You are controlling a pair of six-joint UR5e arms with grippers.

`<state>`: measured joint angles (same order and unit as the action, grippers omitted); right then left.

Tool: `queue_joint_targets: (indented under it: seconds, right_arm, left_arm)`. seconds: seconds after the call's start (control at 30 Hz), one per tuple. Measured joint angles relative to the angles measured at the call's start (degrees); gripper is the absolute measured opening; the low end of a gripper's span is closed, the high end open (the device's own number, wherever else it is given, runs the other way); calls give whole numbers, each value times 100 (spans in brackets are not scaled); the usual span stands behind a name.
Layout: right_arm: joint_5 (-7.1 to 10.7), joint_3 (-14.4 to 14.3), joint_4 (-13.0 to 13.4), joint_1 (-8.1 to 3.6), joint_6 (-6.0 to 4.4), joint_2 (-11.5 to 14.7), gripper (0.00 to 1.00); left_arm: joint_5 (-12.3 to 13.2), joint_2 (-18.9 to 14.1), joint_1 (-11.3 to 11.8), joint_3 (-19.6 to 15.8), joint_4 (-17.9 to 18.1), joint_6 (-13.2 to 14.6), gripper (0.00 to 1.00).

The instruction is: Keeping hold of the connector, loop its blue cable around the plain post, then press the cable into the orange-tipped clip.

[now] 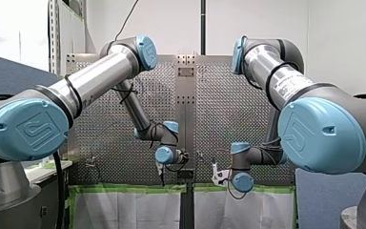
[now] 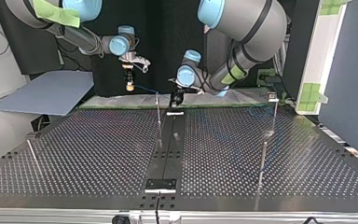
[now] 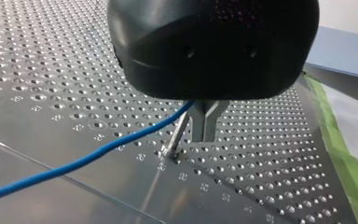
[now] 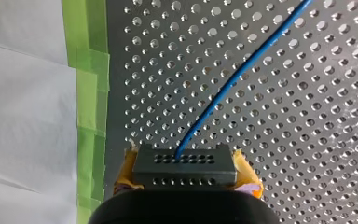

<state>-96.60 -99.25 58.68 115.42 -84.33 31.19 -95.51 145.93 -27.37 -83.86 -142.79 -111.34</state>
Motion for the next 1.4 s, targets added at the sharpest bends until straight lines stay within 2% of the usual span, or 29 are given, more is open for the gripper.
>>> queue_joint_targets:
  seconds: [0.47, 1.03, 1.4]
  right_arm:
    - [16, 542, -380, -50, 106, -3, 0]
    - [59, 602, -365, -118, 148, -8, 0]
    - [61, 603, -473, -82, 282, -10, 0]
  left_arm:
    - [88, 0, 88, 137, -34, -134, 0]
    - [98, -1, 133, 152, -63, -130, 0]
    - [98, -1, 134, 153, -112, -78, 0]
